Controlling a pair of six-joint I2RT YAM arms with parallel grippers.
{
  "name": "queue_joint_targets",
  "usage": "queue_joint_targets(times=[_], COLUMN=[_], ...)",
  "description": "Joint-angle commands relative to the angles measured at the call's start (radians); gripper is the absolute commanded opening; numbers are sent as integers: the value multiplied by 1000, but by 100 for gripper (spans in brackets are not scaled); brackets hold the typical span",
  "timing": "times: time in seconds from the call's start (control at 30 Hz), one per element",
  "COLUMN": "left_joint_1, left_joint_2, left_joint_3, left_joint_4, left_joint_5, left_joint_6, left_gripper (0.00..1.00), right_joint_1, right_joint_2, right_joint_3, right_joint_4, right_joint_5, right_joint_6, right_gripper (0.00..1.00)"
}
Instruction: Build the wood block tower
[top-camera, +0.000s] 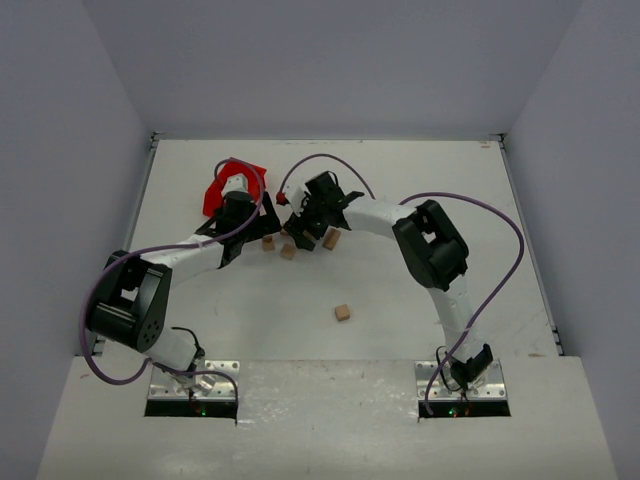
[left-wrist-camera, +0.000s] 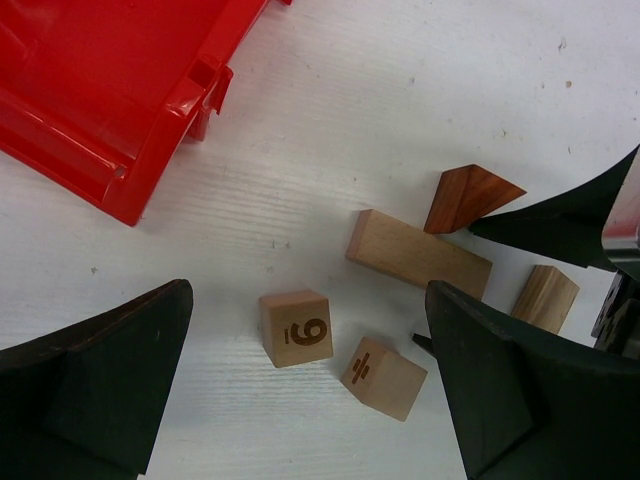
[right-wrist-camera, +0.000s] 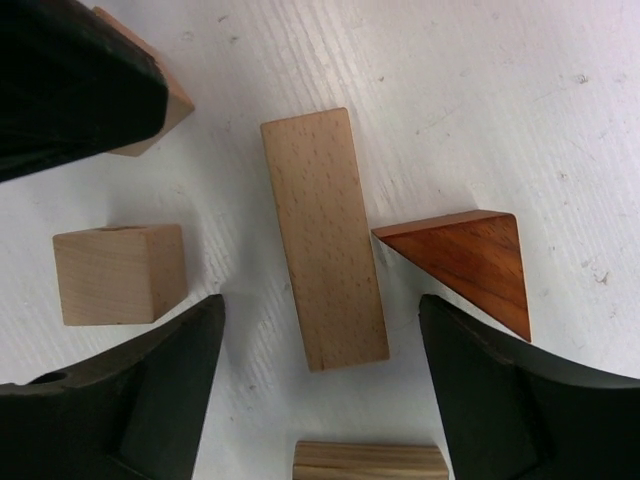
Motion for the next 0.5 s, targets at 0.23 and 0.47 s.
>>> queue_joint_targets(times=[0.23, 0.47], left_joint_1=[-15, -19], left_joint_2=[-19, -39], left_joint_3=[11, 7], left_joint_4=[19, 17], left_joint_5=[-7, -8], left_joint_6=[-8, -7], left_gripper=[100, 100], right_joint_1=[-1, -1], right_joint_2=[0, -30], right_joint_3=[6, 2], right_joint_4=[8, 5], right_joint_5=[-51, -44], right_joint_6=[-36, -83], right_gripper=[53, 25])
